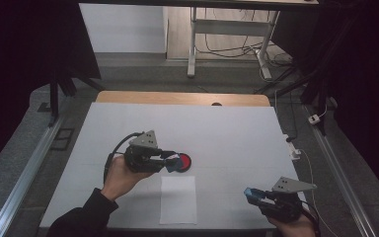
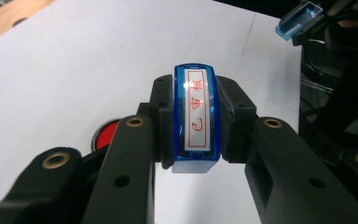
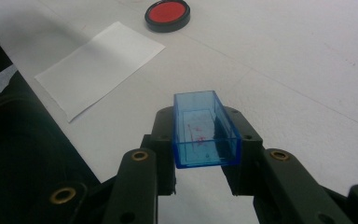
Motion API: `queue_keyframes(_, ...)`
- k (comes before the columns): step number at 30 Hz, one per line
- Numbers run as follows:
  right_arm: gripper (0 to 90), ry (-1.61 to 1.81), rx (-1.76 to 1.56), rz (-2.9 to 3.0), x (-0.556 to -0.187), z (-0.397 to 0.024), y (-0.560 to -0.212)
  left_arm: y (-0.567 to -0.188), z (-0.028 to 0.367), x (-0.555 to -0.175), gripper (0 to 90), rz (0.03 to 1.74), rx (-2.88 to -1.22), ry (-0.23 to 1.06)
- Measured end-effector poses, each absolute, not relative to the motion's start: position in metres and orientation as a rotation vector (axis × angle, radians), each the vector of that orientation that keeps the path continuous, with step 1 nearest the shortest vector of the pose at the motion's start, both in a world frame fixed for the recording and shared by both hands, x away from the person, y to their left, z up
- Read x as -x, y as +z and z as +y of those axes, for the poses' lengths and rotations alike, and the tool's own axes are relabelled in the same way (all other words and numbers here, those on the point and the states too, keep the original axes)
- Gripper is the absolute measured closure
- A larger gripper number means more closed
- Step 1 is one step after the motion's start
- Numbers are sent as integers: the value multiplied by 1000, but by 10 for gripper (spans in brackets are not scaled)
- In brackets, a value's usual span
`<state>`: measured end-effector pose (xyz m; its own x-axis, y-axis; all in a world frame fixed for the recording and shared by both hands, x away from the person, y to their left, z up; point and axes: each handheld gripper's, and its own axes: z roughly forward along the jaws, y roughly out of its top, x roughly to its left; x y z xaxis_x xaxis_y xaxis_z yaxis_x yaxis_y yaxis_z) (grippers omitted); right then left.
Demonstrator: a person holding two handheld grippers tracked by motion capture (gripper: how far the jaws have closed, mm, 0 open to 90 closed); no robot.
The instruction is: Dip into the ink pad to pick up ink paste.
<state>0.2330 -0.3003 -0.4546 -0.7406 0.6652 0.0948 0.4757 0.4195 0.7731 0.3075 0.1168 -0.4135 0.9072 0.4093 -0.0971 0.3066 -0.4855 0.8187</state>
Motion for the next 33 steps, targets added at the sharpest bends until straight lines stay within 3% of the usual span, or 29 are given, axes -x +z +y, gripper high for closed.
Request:
queue_keyframes(15, 686, 1220, -1015, 2449, -233, -301, -454, -416, 100, -333, 705, 527, -2135, 180)
queue_keyframes(33, 686, 1212, -1014, 2453, -233, -300, -454, -449, 95, -364, 705, 626, -2172, 166)
